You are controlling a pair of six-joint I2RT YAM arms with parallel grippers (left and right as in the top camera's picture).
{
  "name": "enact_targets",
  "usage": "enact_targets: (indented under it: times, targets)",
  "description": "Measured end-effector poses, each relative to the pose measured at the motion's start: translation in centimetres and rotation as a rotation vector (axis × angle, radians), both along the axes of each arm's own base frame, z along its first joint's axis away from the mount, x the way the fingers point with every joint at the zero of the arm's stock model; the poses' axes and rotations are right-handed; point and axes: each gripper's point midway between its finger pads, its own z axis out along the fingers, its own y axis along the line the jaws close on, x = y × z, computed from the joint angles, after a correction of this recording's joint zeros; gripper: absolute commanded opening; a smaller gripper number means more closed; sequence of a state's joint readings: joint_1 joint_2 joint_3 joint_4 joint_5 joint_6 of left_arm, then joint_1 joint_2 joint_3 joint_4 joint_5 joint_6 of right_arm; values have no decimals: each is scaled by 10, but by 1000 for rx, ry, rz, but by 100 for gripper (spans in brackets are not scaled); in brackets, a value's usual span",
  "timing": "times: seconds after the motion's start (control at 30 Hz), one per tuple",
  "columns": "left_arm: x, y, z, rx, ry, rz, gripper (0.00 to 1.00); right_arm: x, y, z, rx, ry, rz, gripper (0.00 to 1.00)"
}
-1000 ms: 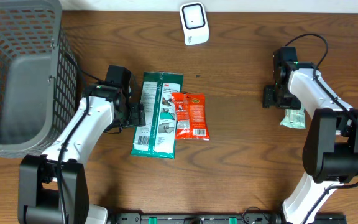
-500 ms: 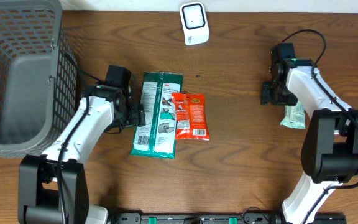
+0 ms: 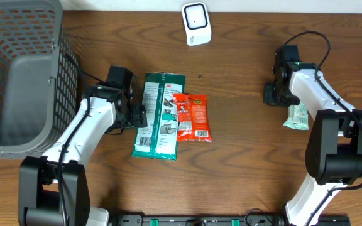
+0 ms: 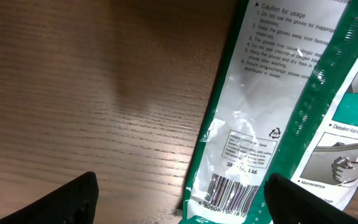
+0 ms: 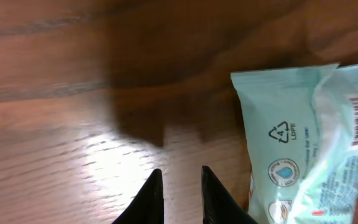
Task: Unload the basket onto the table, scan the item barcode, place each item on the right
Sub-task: 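Lower the wipes packet beside the Nescafe stick at far right, then release the wipes packet and raise right gripper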
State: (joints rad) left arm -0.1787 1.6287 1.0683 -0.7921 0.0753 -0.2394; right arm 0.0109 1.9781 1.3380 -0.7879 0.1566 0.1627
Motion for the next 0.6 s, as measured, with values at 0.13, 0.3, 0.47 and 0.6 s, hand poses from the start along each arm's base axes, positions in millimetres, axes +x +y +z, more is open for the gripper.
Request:
enact_targets:
  times: [0.13, 0.3, 0.47, 0.6]
  targets:
    - [0, 0, 0, 0, 0, 0, 87, -15, -20, -10, -46, 38, -35, 9]
    - [0, 0, 0, 0, 0, 0, 86, -26, -45, -14, -78, 62, -90, 8]
    - [0, 0, 0, 0, 0, 0, 86, -31, -59, -14, -100, 74, -122, 12]
    - [0, 0, 0, 0, 0, 0, 86, -33, -64, -13, -118, 81, -126, 15]
